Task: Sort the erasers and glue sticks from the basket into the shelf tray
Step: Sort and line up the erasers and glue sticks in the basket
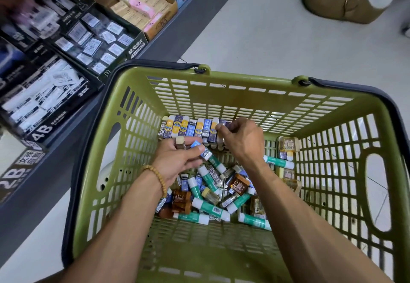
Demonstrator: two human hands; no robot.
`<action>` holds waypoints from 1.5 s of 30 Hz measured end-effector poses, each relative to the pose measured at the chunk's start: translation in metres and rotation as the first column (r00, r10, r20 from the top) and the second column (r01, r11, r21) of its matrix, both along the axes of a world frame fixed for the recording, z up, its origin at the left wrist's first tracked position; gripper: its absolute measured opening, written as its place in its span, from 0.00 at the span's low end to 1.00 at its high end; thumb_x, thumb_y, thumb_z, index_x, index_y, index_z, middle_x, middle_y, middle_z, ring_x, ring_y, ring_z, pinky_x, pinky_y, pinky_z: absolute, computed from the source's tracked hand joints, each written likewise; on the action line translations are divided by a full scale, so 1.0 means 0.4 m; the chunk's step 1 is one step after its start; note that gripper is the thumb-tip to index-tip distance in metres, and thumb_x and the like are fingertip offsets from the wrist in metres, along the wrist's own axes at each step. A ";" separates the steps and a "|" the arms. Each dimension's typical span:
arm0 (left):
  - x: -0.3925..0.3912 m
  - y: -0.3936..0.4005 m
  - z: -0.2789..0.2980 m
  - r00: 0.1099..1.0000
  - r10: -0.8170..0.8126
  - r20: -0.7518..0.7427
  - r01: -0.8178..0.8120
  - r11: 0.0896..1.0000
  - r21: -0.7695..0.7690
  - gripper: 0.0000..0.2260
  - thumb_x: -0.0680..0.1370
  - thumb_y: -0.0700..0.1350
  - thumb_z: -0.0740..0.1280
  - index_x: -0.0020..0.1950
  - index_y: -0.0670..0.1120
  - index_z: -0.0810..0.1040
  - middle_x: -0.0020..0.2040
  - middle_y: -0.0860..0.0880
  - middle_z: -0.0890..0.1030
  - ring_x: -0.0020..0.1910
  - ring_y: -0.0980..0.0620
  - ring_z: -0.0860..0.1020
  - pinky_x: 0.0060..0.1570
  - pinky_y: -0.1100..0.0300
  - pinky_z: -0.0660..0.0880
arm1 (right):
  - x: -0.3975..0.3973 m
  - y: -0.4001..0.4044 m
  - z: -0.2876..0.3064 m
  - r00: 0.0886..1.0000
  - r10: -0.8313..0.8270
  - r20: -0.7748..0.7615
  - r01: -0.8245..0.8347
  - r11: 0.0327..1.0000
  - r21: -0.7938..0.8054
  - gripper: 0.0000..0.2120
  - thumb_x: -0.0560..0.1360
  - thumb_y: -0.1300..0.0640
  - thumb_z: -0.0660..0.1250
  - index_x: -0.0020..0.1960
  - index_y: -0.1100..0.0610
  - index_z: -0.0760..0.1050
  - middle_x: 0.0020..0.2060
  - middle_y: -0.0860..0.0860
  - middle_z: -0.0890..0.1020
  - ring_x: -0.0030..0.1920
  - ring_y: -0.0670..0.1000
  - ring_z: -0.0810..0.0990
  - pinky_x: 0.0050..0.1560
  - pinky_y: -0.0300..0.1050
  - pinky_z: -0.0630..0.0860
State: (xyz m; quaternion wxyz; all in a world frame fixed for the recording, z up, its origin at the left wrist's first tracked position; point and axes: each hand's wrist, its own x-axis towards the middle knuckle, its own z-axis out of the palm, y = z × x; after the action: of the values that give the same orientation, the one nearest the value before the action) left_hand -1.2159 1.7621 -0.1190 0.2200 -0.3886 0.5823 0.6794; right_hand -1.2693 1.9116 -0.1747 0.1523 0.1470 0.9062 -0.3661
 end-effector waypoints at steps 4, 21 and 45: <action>0.008 0.002 -0.001 1.000 0.021 0.013 -0.020 0.999 -0.044 0.09 0.71 0.33 0.73 0.50 0.42 0.82 0.48 0.45 0.83 0.44 0.51 0.83 0.41 0.63 0.81 | -0.017 -0.007 -0.012 0.997 0.004 0.078 -0.003 1.000 -0.009 0.15 0.72 0.43 0.74 0.42 0.54 0.78 0.35 0.51 0.83 0.38 0.53 0.83 0.39 0.44 0.78; -0.013 0.039 -0.008 0.992 0.123 -0.006 -0.122 0.986 0.111 0.07 0.75 0.38 0.69 0.51 0.38 0.79 0.43 0.42 0.84 0.39 0.49 0.82 0.42 0.59 0.80 | 0.055 0.056 0.110 0.944 0.233 0.232 -0.064 0.822 -0.566 0.08 0.78 0.61 0.70 0.48 0.67 0.81 0.35 0.58 0.80 0.34 0.54 0.73 0.37 0.48 0.72; -0.016 0.057 0.008 0.991 -0.007 -0.137 0.007 1.000 -0.003 0.14 0.73 0.31 0.70 0.56 0.44 0.76 0.44 0.44 0.82 0.45 0.47 0.83 0.44 0.58 0.81 | 0.035 0.077 0.141 0.949 0.165 0.269 0.006 0.843 -0.537 0.11 0.80 0.54 0.66 0.44 0.60 0.81 0.36 0.52 0.83 0.35 0.47 0.81 0.40 0.43 0.75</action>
State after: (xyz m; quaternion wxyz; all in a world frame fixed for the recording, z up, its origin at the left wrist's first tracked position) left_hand -1.2223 1.7847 -0.1158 0.1817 -0.3393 0.5981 0.7030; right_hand -1.2552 1.9425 -0.1185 0.3403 0.1156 0.7401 -0.5685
